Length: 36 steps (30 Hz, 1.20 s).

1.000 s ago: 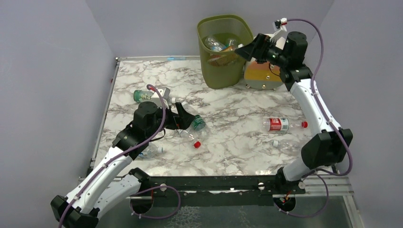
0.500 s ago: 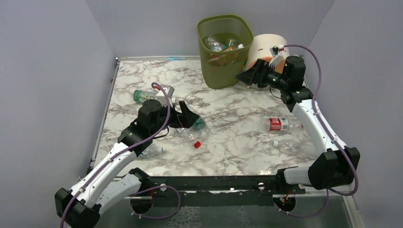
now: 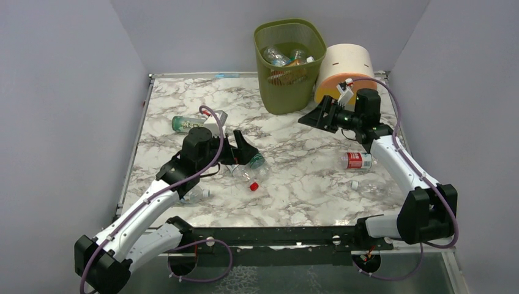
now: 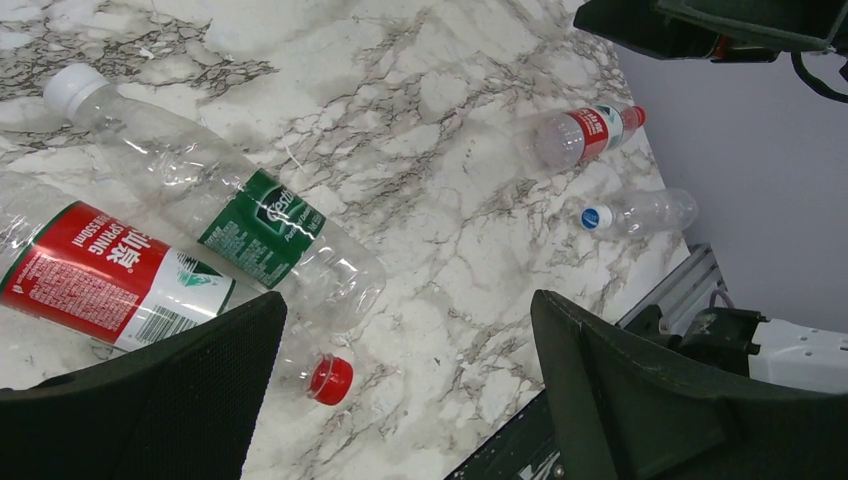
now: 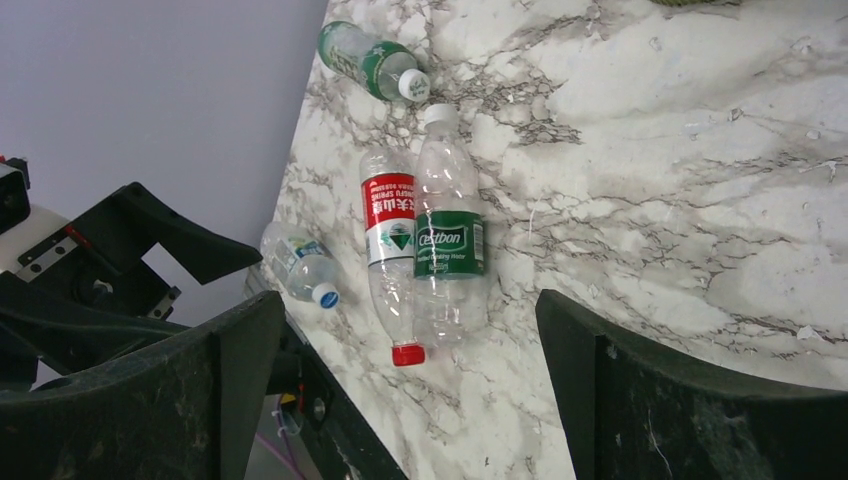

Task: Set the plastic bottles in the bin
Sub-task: Pick up the plastic bottle at the center of the board.

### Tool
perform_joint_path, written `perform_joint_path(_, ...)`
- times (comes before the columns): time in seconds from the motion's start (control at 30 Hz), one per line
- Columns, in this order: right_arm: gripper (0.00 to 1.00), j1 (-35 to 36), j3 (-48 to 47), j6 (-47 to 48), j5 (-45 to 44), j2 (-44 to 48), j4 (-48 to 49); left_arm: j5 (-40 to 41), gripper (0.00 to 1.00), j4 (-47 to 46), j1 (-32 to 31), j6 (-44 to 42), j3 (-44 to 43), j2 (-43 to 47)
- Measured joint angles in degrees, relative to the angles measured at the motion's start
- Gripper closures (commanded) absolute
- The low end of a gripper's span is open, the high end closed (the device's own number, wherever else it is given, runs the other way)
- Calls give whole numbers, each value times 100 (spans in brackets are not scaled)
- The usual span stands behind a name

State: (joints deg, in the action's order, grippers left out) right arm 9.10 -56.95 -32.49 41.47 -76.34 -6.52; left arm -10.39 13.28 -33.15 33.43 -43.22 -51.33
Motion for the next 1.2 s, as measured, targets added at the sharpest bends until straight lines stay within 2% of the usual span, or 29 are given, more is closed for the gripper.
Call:
perform_joint_path(0.2,1,0,2,20,-70,-42,-20,-92,1,-83,0,15,74,-68)
perform_joint_path(0.4,0,9,-31,79,-542,-109,-343,-315,1,-223,0,22,149,-205)
perform_joint_path(0.63,1,22,-608,208,-1895,-459,-1368,-708,1,-389,0,20,175,-326)
perform_joint_path(0.83,1,22,-664,114,-3189,-369,-2157,-1005,1,-476,0,20,341,-358)
perform_joint_path(1.07,1,22,-662,-424,-4802,-66,-3123,-1266,1,-522,0,-7,479,-219)
perform_joint_path(1.2,1,22,-662,-901,-5322,-264,-3663,-1390,1,-549,0,-44,479,-210)
